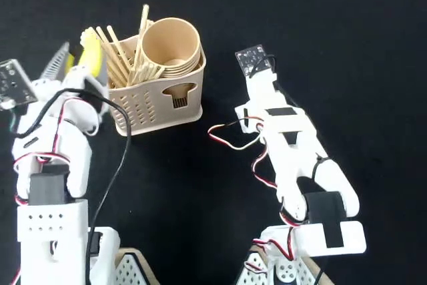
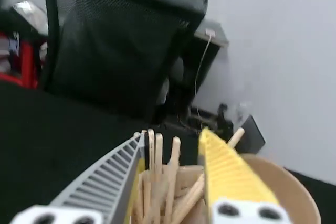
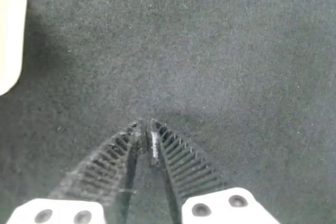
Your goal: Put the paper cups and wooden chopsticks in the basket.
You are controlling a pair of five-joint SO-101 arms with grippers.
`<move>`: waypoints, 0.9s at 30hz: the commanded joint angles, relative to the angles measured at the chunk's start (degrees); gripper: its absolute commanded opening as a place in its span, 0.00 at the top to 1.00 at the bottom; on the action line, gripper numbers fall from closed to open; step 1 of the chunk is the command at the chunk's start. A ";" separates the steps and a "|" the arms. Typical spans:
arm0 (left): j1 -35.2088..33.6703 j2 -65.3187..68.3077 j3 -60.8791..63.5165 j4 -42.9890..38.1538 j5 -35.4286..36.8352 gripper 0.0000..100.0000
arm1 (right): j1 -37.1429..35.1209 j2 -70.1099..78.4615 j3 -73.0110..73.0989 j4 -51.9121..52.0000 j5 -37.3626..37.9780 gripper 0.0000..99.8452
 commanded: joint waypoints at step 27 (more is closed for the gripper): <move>-10.68 -39.82 35.91 22.68 -23.30 0.96 | -0.35 -10.68 2.15 9.49 0.53 0.99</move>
